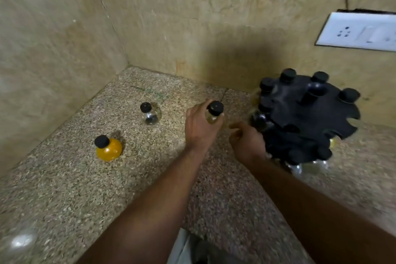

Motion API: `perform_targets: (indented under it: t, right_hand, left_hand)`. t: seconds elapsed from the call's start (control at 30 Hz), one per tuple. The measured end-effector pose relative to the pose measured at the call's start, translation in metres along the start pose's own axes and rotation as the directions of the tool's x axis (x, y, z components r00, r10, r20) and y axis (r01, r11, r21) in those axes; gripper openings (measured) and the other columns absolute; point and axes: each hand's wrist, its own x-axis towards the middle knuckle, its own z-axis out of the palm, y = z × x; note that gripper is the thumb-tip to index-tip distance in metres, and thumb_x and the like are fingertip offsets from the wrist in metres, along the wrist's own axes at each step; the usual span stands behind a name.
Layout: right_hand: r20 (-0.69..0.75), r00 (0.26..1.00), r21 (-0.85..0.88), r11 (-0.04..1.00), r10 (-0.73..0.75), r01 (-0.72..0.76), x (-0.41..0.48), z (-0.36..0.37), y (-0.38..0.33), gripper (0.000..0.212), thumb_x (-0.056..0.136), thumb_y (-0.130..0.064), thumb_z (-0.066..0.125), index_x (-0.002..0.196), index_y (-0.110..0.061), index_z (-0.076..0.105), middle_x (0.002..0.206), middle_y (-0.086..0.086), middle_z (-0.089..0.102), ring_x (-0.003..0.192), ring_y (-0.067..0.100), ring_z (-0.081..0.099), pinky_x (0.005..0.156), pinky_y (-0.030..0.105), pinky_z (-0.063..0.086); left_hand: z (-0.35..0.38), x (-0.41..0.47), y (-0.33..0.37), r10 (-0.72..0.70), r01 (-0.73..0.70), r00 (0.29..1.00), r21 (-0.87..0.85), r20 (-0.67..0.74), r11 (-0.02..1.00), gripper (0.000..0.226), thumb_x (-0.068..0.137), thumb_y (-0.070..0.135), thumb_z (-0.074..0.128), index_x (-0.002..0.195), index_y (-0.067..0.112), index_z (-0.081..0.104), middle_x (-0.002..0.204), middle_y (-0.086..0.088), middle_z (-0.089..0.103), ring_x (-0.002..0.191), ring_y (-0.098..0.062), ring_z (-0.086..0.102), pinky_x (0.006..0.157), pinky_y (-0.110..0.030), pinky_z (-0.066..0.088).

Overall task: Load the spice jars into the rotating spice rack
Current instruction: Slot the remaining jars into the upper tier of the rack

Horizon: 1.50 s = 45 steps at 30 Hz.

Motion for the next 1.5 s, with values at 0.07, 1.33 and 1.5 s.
perform_targets:
  t: [0.07, 1.33, 1.5]
  right_hand:
    - [-0.041, 0.997, 0.072, 0.995, 0.068, -0.065, -0.015, -0.017, 0.013, 0.025, 0.093, -0.024, 0.057, 0.114, -0.03, 0.069, 0.091, -0.003, 0.07, 0.083, 0.021, 0.067, 0.074, 0.038, 0.059]
    - [-0.019, 0.891, 0.82, 0.517, 0.454, -0.246, -0.038, -0.125, 0.061, 0.034, 0.103, -0.015, 0.053, 0.069, -0.016, 0.05, 0.06, 0.0, 0.049, 0.048, 0.011, 0.043, 0.037, 0.019, 0.034]
    - [-0.008, 0.921, 0.739, 0.623, 0.389, -0.257, -0.044, -0.109, 0.048, 0.031, 0.104, -0.029, 0.052, 0.082, -0.012, 0.067, 0.065, 0.0, 0.057, 0.054, 0.012, 0.047, 0.05, 0.027, 0.038]
  left_hand:
    - [0.005, -0.021, 0.012, 0.017, -0.017, 0.999, -0.004, 0.03, 1.0, 0.056, 0.082, 0.045, 0.075, 0.132, 0.025, 0.06, 0.124, 0.007, 0.064, 0.116, -0.012, 0.05, 0.09, -0.016, 0.034]
    - [0.081, -0.074, 0.107, 0.244, -0.206, 0.951, -0.197, 0.193, 0.959, 0.048, 0.088, 0.041, 0.066, 0.13, 0.02, 0.054, 0.125, -0.004, 0.054, 0.114, -0.02, 0.052, 0.09, -0.046, 0.051]
    - [0.073, -0.07, 0.088, 0.125, -0.092, 0.988, -0.302, 0.09, 0.949, 0.058, 0.092, 0.049, 0.059, 0.143, 0.024, 0.045, 0.129, 0.0, 0.053, 0.115, -0.017, 0.054, 0.088, -0.043, 0.054]
